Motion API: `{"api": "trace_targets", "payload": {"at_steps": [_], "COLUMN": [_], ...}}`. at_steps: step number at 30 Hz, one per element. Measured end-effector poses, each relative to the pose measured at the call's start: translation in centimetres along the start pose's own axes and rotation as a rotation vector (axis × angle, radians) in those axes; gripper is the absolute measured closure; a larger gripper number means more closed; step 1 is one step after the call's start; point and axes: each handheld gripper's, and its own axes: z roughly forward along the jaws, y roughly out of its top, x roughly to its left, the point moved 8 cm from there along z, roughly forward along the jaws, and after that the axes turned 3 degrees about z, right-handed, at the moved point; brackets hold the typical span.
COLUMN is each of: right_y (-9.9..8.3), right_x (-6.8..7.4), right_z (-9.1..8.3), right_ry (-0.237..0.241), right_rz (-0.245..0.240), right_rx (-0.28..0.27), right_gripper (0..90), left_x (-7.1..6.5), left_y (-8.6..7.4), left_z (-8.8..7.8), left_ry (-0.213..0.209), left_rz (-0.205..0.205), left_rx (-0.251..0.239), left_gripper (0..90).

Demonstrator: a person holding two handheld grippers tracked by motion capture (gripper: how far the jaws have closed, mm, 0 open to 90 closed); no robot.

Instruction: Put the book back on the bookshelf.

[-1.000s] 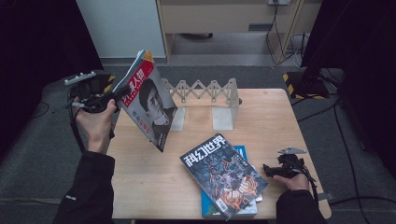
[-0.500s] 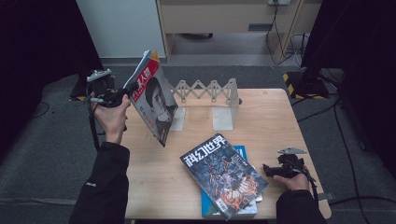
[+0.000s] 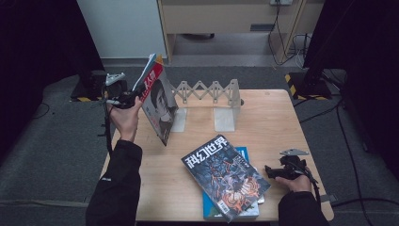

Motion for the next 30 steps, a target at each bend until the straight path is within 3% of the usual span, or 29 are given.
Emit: {"api": "trace_targets", "payload": {"at_steps": [6, 13, 22, 30], "right_y": [0.0, 0.0, 0.0, 0.0], "right_x": [0.0, 0.0, 0.1, 0.1], "right_z": [0.0, 0.0, 0.0, 0.0], "right_ry": [-0.001, 0.000, -0.001, -0.001], "right_rz": [0.001, 0.003, 0.007, 0.005], "right_rx": [-0.002, 0.000, -0.001, -0.002], "right_gripper": [0.2, 0.2, 0.2, 0.2], "left_x": [0.1, 0.2, 0.0, -0.3], "left_y": [-0.9, -1.4, -2.9, -2.7], "left_z": [0.4, 0.3, -0.8, -0.7], "left_ry": [0.005, -0.017, -0.073, -0.105], "left_rz": [0.021, 0.012, 0.024, 0.024], "left_rx": [0.006, 0.017, 0.118, 0.170], "left_gripper": [86.2, 86.0, 84.6, 80.9]}}
